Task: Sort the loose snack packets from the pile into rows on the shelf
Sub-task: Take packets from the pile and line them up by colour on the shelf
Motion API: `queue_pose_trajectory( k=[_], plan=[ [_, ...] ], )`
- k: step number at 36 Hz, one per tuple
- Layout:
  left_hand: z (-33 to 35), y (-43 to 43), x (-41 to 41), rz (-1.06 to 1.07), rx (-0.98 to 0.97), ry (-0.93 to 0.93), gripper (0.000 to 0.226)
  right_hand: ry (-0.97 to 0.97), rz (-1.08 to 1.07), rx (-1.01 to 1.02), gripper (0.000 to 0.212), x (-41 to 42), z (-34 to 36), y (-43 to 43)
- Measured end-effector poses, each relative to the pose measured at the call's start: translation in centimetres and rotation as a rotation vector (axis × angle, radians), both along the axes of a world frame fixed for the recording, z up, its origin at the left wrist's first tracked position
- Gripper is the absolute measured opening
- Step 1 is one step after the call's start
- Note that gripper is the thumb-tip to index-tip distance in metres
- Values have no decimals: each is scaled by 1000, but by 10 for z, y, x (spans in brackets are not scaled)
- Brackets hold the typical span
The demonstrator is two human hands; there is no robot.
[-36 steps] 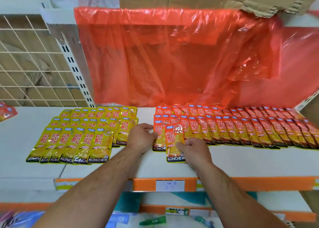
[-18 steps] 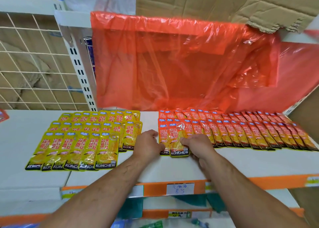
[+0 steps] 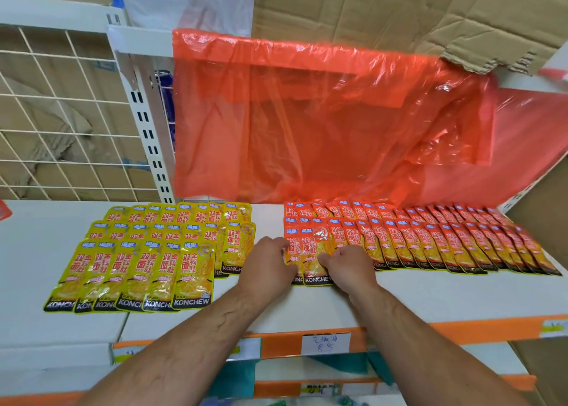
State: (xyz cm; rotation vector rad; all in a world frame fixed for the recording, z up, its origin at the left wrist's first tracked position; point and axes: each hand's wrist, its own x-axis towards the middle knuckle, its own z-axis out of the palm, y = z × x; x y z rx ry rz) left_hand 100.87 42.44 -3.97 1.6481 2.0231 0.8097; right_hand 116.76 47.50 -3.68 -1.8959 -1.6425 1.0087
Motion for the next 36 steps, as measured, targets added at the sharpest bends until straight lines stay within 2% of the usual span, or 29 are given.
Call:
queue_pose_trajectory(
  k=[15, 25, 32, 36],
  plan=[
    [-2, -10, -5, -81, -18, 162, 42, -336, 16, 131, 38, -9, 12, -6],
    [1, -18, -10, -77, 37, 289, 36, -344, 81, 240, 23, -6, 13, -10],
    [11, -36, -22, -1, 32, 492, 43, -509, 382, 518, 27, -17, 18, -24],
    [15, -57, -33, 68, 11, 529, 47, -542, 563, 590, 42, -34, 14, -31]
  ],
)
